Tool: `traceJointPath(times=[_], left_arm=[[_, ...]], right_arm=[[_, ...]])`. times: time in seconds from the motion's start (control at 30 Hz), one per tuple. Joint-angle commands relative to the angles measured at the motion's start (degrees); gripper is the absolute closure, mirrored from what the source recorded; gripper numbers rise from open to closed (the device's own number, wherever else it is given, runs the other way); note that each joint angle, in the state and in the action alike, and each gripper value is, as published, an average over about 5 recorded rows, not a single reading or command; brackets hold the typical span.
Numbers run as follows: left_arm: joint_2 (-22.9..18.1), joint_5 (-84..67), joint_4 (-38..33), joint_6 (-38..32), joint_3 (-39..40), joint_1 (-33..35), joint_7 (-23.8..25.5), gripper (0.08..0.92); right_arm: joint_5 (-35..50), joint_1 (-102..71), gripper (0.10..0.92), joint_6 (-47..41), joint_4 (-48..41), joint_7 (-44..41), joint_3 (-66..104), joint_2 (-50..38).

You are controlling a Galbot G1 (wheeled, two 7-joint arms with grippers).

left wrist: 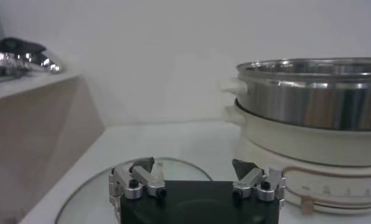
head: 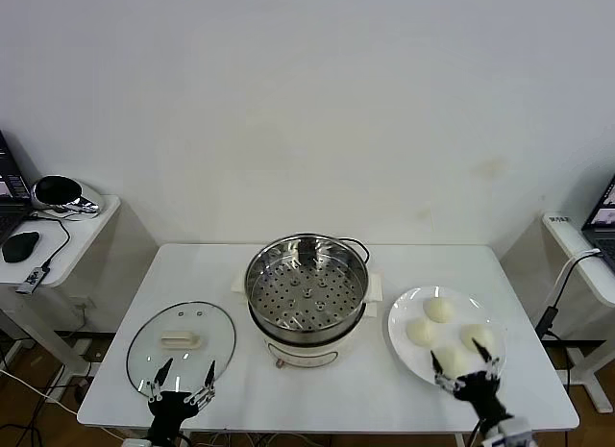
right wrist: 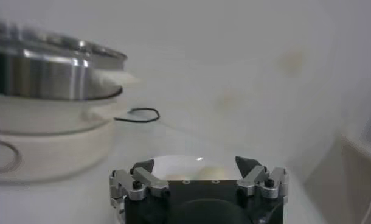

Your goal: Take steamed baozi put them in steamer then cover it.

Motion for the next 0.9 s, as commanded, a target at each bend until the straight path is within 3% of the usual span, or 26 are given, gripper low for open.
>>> traceJointPath(times=[0.03, 0.23, 0.47, 0.73, 0.9], left_arm=[[0.6, 0.8, 0.1, 0.0, -0.1, -0.9, 0.6, 0.177], [0.3, 1.2, 0.3, 0.0, -0.5, -1.5, 0.1, 0.177], [-0.3, 1.3, 0.1, 0.0, -1.6, -1.7, -0.5, 0.177], [-0.4, 1.4, -0.2, -0.1, -2.7, -1.5, -0.8, 0.177], [-0.2, 1.4, -0.2, -0.5, -3.7, -1.5, -0.8, 0.177]], right_arm=[[-11.7, 7.7, 0.203, -2.6, -3.3, -4.3, 2.3, -11.9], [-14.0, 19.9, 0.203, -7.6, -8.2, -18.2, -3.8, -24.0], [-12.9, 42.7, 0.203, -7.8, -16.7, -39.1, -24.9, -32.1], [-11.9, 70.3, 0.203, -4.1, -31.7, -49.7, -54.8, -28.5], [-11.3, 79.2, 0.203, -3.5, -37.7, -53.9, -64.8, -23.5]])
